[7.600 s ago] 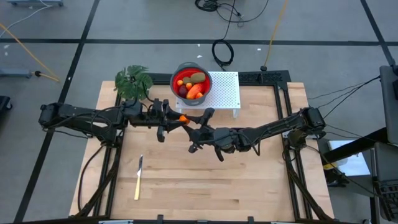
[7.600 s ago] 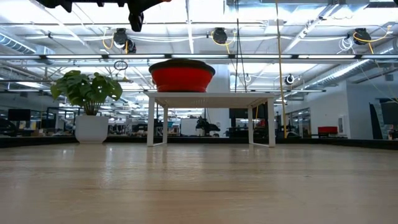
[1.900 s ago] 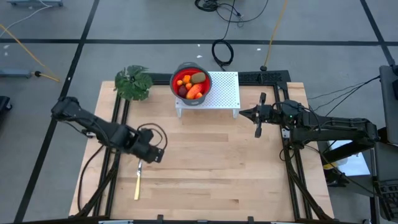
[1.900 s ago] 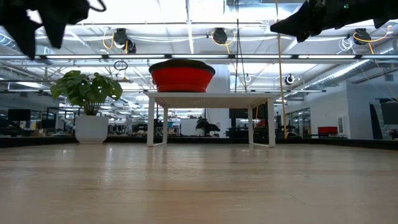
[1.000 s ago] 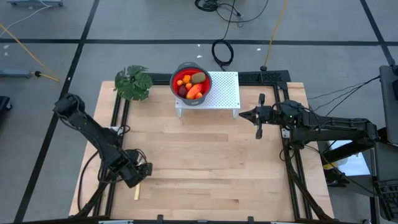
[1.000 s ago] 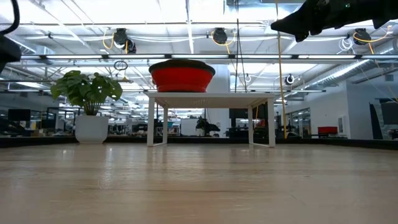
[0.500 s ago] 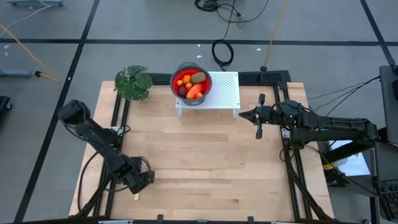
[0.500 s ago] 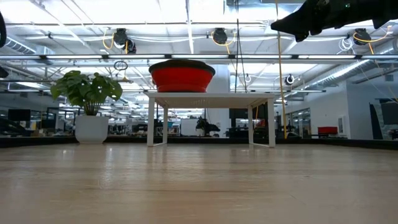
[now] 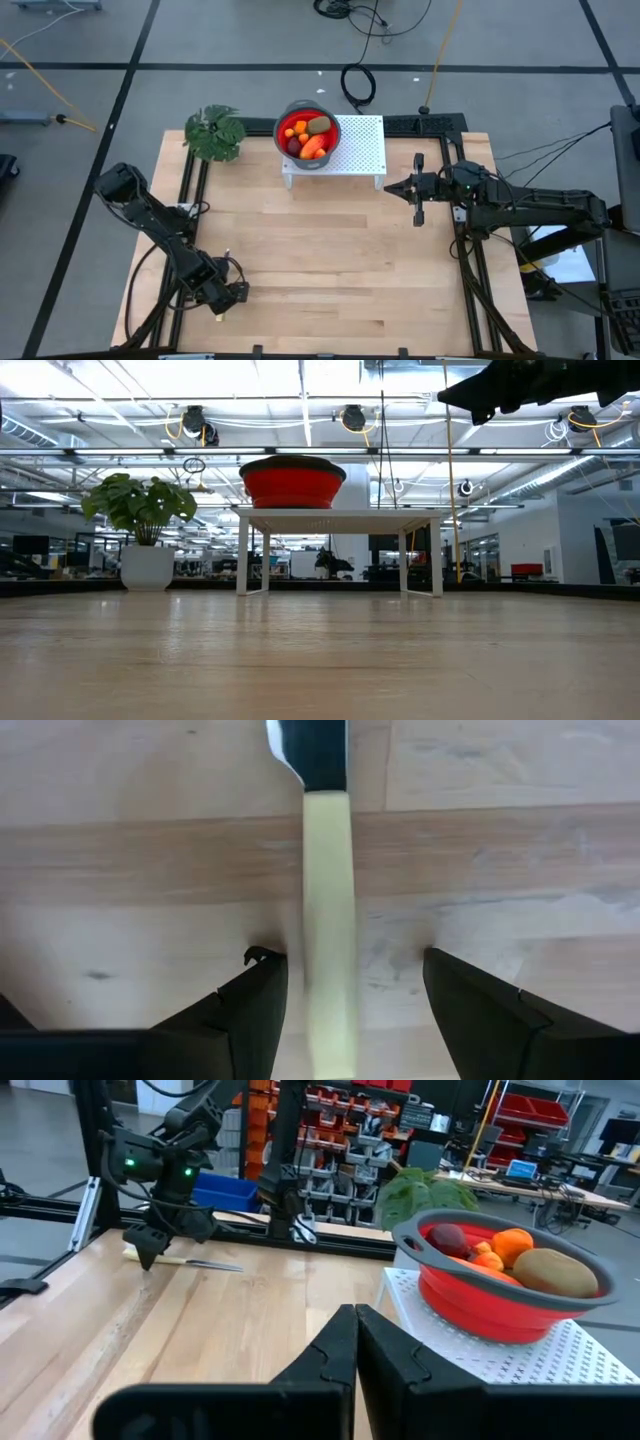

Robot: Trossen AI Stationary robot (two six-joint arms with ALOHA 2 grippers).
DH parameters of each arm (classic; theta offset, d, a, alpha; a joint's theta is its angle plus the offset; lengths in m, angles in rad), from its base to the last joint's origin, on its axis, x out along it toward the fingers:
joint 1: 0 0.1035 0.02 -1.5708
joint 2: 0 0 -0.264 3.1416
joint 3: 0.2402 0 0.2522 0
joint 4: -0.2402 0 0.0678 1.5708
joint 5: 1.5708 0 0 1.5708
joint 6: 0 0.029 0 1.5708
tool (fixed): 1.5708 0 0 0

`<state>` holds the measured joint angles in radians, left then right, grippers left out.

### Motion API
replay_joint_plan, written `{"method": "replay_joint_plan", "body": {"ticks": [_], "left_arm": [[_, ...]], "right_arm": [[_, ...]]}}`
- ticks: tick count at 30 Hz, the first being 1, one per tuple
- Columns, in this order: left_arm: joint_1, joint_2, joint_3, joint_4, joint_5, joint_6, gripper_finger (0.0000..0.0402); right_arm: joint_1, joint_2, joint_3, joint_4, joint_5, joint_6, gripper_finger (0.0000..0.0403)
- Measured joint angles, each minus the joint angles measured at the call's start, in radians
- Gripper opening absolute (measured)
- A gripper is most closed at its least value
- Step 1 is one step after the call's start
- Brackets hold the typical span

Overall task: Pick & Place Fruit
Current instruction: Put the yellow knife on the shelf

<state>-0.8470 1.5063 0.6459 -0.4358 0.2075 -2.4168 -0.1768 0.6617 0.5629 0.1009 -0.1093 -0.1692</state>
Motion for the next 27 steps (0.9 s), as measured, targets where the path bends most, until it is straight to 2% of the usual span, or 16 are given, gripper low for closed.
{"method": "replay_joint_plan", "body": {"ticks": [4, 12, 19, 27], "left_arm": [[-0.002, 0.0, 0.0, -0.003, -0.001, 0.001, 0.0226], [-0.004, 0.0, -0.001, -0.006, -0.024, 0.003, 0.0115], [-0.004, 0.0, 0.0, -0.005, -0.058, 0.002, 0.0046], [-0.005, -0.001, 0.001, -0.001, -0.158, 0.032, 0.0043]], "right_arm": [[0.0, 0.0, 0.0, 0.0, 0.001, 0.0, 0.0], [0.0, 0.0, 0.0, 0.0, 0.002, 0.0, 0.0], [0.0, 0.0, 0.0, 0.0, 0.002, 0.0, 0.0], [0.0, 0.0, 0.0, 0.0, 0.001, -0.001, 0.0]]}}
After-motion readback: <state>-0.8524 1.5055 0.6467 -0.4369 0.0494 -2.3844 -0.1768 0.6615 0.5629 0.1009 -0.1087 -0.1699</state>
